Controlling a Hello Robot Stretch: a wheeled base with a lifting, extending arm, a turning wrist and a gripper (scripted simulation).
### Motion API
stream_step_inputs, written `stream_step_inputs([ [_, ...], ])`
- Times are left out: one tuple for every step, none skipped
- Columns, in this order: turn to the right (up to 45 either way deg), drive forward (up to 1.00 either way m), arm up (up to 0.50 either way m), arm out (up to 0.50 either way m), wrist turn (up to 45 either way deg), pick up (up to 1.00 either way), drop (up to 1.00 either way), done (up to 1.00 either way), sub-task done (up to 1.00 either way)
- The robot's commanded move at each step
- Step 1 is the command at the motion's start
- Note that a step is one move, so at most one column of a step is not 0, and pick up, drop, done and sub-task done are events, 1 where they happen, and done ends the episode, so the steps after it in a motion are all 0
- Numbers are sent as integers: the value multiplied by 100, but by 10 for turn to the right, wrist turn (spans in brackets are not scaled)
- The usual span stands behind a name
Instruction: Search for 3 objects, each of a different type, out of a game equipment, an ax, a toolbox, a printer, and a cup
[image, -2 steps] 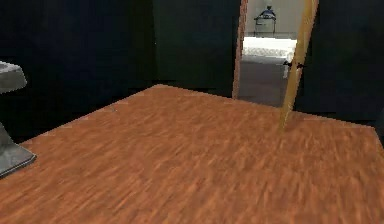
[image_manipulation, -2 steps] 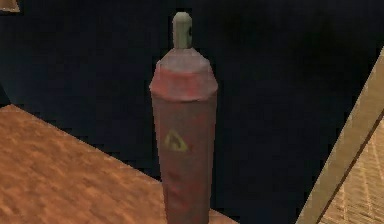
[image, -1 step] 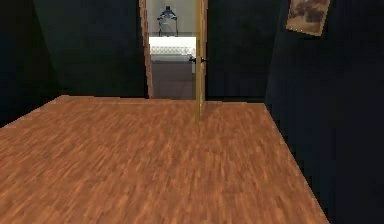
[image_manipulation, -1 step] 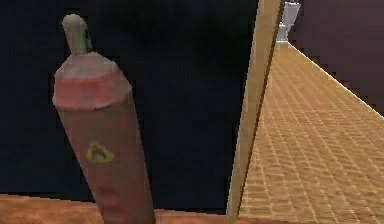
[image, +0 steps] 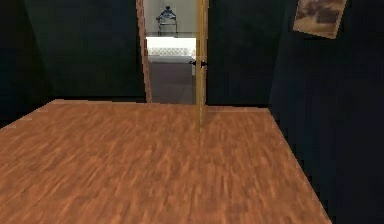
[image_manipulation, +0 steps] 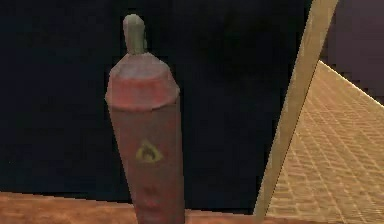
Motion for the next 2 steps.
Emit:
stream_step_inputs([
  [-90,0,0,0,0,0,0,0,0],
  [0,100,0,0,0,0,0,0,0],
])
